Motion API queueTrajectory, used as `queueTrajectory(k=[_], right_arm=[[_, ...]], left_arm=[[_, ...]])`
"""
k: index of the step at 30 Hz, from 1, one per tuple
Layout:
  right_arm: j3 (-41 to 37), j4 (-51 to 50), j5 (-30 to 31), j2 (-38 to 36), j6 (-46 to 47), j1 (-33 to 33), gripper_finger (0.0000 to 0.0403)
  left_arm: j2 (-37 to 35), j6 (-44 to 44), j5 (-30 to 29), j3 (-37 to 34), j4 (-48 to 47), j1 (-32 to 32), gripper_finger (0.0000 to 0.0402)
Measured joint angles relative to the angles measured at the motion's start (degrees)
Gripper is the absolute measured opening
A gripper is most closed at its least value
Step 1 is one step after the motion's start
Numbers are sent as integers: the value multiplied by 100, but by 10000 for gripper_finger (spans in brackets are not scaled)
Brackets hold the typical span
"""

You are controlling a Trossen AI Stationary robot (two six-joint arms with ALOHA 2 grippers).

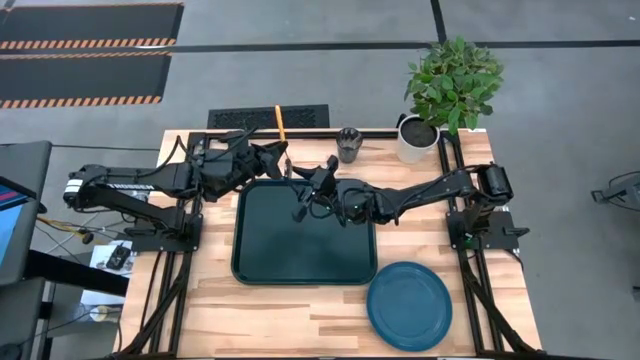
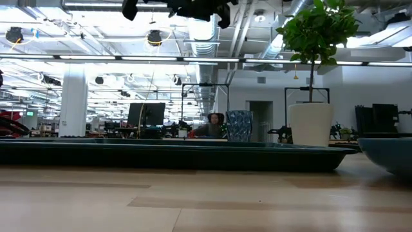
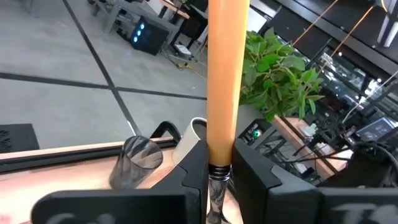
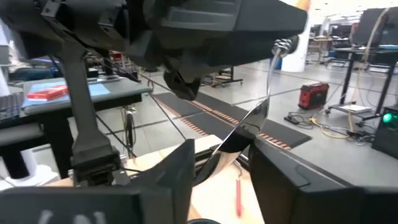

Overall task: Pick and place plate/cup/fork/spoon on tray
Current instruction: Put the yellow spoon on the black serving tray

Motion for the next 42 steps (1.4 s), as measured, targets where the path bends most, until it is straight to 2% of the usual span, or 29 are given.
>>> queueTrajectory(k=[11,16,18,20,25,29,32,37,42], right_arm=[[4,-347,570,-13,241,-52,18],[9,-768,559,-122,202,-55,11],[-3,-1382,491,-357,147,-85,6],[29,-1871,249,-618,33,-132,4],[17,-3840,-213,-1526,66,-358,2],[17,-5317,-833,-2259,152,-728,2],[17,-6557,-1589,-2588,150,-1087,2],[13,-8398,-2505,-2477,-318,-1417,1],[7,-9264,-3442,-1734,-1049,-1303,1]], left_arm=[[-28,203,-72,0,98,-17,41],[-76,182,146,0,-204,-23,54],[-111,335,354,0,-423,-31,68],[-123,471,622,7,-609,-28,87],[-260,535,1351,-2,-1339,-28,141],[-298,486,2106,10,-1802,-26,179],[-290,401,2696,-7,-2234,-28,195],[-292,380,3300,-7,-3037,-28,203],[-295,296,3351,-7,-3373,-28,204]])
